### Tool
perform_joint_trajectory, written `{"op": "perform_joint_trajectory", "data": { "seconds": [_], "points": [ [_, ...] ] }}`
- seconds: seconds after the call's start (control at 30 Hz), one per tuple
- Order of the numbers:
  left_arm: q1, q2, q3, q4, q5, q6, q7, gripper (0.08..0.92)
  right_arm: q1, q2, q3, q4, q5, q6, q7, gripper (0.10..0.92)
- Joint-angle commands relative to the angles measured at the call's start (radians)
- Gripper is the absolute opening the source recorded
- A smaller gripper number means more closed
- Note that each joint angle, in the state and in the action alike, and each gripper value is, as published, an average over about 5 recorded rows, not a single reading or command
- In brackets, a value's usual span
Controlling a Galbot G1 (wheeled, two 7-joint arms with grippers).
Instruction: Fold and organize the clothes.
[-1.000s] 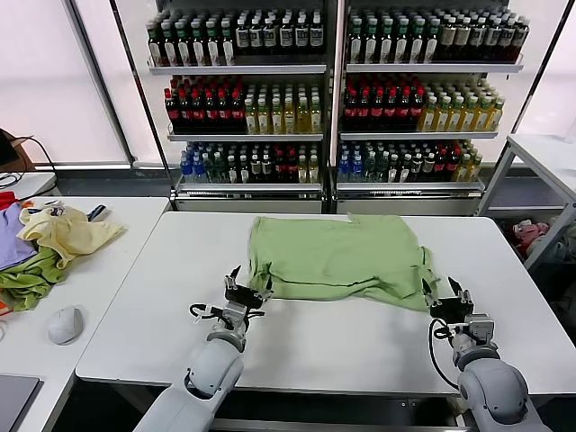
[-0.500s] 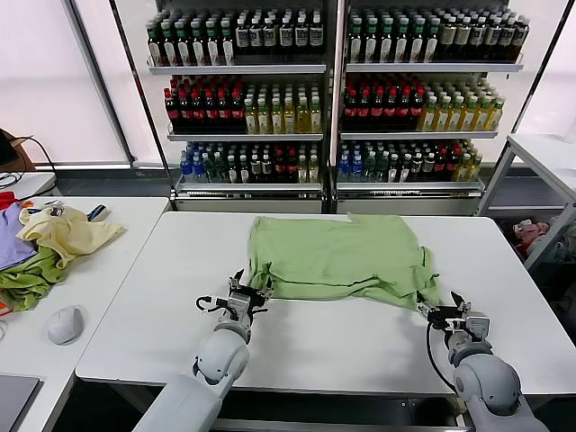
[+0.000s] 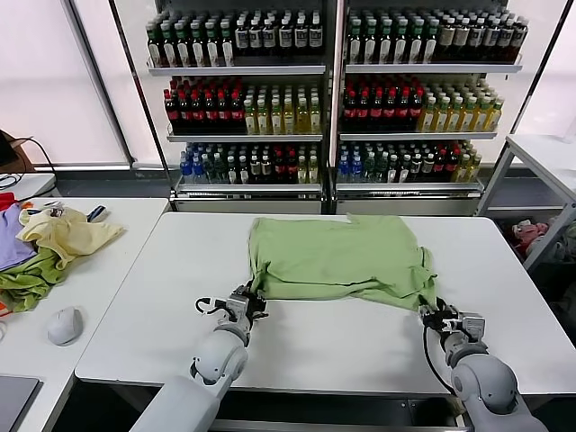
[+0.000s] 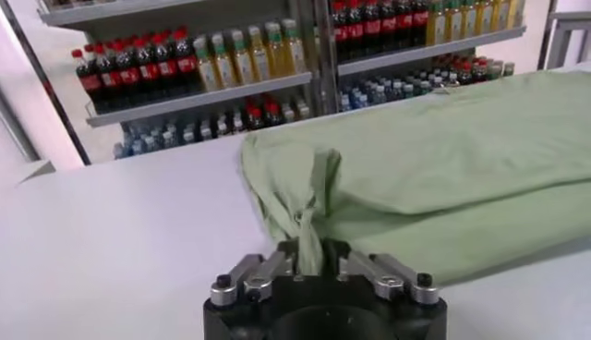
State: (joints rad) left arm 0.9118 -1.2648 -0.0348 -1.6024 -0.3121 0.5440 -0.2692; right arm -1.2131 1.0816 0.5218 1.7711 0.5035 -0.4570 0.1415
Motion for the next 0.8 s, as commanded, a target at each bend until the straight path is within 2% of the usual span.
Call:
{"op": "perform_joint_trajectory", "data": {
  "seconds": [0.03, 0.13, 0.23, 0.5, 0.8],
  "points": [
    [0.066, 0.002, -0.020, -0.060, -0.027, 0.037, 0.020, 0.151, -0.016, -0.003, 0.001, 0.018, 0.008, 0.031, -0.006, 0.203],
    [0.118, 0.014, -0.036, -0.133, -0.027, 0.036, 0.017, 0.112, -0.059, -0.019, 0.011, 0.064, 0.007, 0.039, -0.012, 0.149],
    [0.176, 0.034, -0.052, -0.219, -0.025, 0.034, 0.016, 0.110, -0.118, -0.033, 0.027, 0.125, 0.003, 0.044, -0.018, 0.131],
    [0.308, 0.078, -0.098, -0.374, -0.026, 0.033, 0.013, 0.110, -0.260, -0.043, 0.067, 0.260, -0.022, 0.043, -0.023, 0.130],
    [0.479, 0.139, -0.166, -0.510, -0.025, 0.027, 0.016, 0.110, -0.391, -0.069, 0.126, 0.333, -0.048, 0.040, -0.039, 0.130]
  ]
}}
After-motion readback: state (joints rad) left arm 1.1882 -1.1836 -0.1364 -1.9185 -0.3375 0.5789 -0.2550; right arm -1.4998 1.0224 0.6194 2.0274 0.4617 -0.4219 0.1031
